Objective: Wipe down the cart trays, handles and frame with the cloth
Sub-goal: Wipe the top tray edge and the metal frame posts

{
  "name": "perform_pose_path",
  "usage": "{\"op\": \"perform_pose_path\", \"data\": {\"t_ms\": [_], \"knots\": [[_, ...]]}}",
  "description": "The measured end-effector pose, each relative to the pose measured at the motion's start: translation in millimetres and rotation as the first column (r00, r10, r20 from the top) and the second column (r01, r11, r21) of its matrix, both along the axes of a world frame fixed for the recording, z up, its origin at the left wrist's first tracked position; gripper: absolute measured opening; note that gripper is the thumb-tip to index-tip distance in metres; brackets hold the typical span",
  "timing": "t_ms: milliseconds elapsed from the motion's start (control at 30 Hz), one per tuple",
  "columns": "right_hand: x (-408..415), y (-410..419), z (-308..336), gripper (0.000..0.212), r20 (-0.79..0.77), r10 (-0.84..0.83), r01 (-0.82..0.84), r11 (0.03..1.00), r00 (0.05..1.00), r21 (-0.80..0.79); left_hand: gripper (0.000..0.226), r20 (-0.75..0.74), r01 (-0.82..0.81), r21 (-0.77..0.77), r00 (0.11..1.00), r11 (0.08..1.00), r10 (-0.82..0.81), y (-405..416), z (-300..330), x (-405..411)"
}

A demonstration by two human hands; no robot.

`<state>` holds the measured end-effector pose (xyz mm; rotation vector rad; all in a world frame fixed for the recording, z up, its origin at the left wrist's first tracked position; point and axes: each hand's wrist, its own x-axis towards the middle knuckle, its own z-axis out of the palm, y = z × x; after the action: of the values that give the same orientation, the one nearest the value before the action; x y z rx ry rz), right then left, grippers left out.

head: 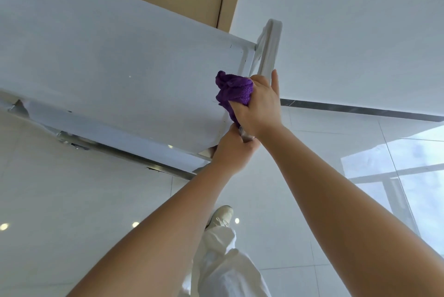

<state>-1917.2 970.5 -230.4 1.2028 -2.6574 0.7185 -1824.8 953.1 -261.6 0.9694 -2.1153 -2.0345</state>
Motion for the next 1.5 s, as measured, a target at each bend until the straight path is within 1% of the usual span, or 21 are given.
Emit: {"op": "perform_pose_path", "data": {"t_ms": [67,133,267,333,400,467,533,633,700,767,833,900,933,1000,1067,1100,1133,1233,1300,1367,1500], "knots": [[21.8,2.9,-1.4,0.053,-0.001,-0.017,0.017,1.0,1.0,-0.009,0.011,0.008,0.01,0.007,1.0,1.0,-0.01,1.9,1.9,22.6],[44.1,5.1,-2.8,0.051,0.012,-0.036,0.036,0.999,0.999,-0.025,0.017,0.006,-0.003,0.01,1.0,1.0,0.003,3.4,2.0,44.6],[87.5,8.3,-1.7,0.039,0.074,-0.07,0.071,0.997,0.995,-0.015,0.021,0.039,-0.074,-0.01,0.996,0.997,0.075,9.0,-1.2,84.6],[111.9,11.0,2.2,0.041,0.123,-0.081,0.082,0.997,0.989,-0.001,0.021,0.052,-0.114,-0.053,0.992,0.992,0.116,14.3,-3.2,106.6],[135.4,16.4,9.2,0.043,0.266,-0.084,0.108,0.991,0.96,-0.076,0.017,0.048,-0.169,-0.089,0.984,0.982,0.174,20.8,-3.1,129.8],[158.3,23.0,19.4,0.033,0.456,-0.043,0.14,0.974,0.889,-0.181,0.017,0.035,-0.238,-0.097,0.97,0.966,0.243,27.9,0.9,154.0],[176.8,33.2,29.7,0.028,0.583,0.021,0.12,0.972,0.812,-0.202,0.029,0.037,-0.309,-0.118,0.948,0.944,0.315,34.9,4.4,178.8],[192.7,56.7,46.0,0.038,0.663,0.104,-0.002,0.988,0.742,-0.152,0.058,0.119,-0.324,-0.161,0.931,0.932,0.345,45.9,7.0,219.9],[191.3,70.0,56.3,0.038,0.686,0.156,-0.036,0.982,0.711,-0.186,0.071,0.199,-0.322,-0.167,0.915,0.932,0.352,51.7,10.8,247.3],[184.3,79.0,67.5,0.038,0.679,0.185,-0.024,0.971,0.71,-0.239,0.073,0.266,-0.277,-0.28,0.898,0.919,0.352,57.3,19.3,270.4],[173.4,82.1,76.1,0.039,0.711,0.155,0.029,0.97,0.686,-0.24,0.071,0.226,-0.209,-0.514,0.902,0.832,0.367,65.5,34.5,285.3],[160.1,83.9,79.3,0.035,0.714,0.057,0.048,0.991,0.697,-0.127,0.07,0.087,-0.2,-0.676,0.934,0.709,0.347,76.8,53.4,285.5],[153.7,85.3,77.8,0.03,0.696,0.016,0.037,0.997,0.718,-0.061,0.069,0.064,-0.18,-0.716,0.945,0.674,0.32,81.9,61.3,280.8],[148.5,90.4,72.1,0.026,0.681,-0.043,0.026,0.999,0.732,0.034,0.067,0.128,-0.098,-0.764,0.946,0.637,0.299,89.6,69.8,265.8],[152.0,96.9,61.4,0.028,0.693,-0.09,0.03,0.995,0.715,0.099,0.07,0.221,-0.049,-0.775,0.913,0.63,0.343,94.3,68.9,253.4],[156.8,100.8,55.5,0.029,0.692,-0.098,0.021,0.993,0.715,0.119,0.067,0.227,-0.057,-0.791,0.897,0.609,0.379,95.7,64.9,250.8],[162.7,104.1,50.8,0.029,0.69,-0.101,0.008,0.991,0.717,0.137,0.059,0.189,-0.079,-0.833,0.89,0.548,0.415,96.2,59.2,251.3],[180.5,110.8,46.0,0.024,0.7,-0.101,0.006,0.991,0.707,0.137,0.036,0.081,-0.035,-0.962,0.911,0.272,0.405,96.8,38.4,267.2],[191.1,114.2,45.3,0.024,0.703,-0.114,0.011,0.989,0.702,0.149,0.034,0.067,0.008,-0.986,0.934,0.168,0.351,96.0,30.9,282.7],[204.1,119.6,44.3,0.024,0.701,-0.125,0.022,0.988,0.702,0.154,0.034,0.057,0.012,-0.99,0.944,0.138,0.326,96.0,30.3,295.4],[230.9,132.6,39.7,0.027,0.691,-0.16,0.086,0.986,0.705,0.142,0.034,0.047,0.002,-0.988,0.958,0.155,0.281,97.8,34.0,317.3]]}}
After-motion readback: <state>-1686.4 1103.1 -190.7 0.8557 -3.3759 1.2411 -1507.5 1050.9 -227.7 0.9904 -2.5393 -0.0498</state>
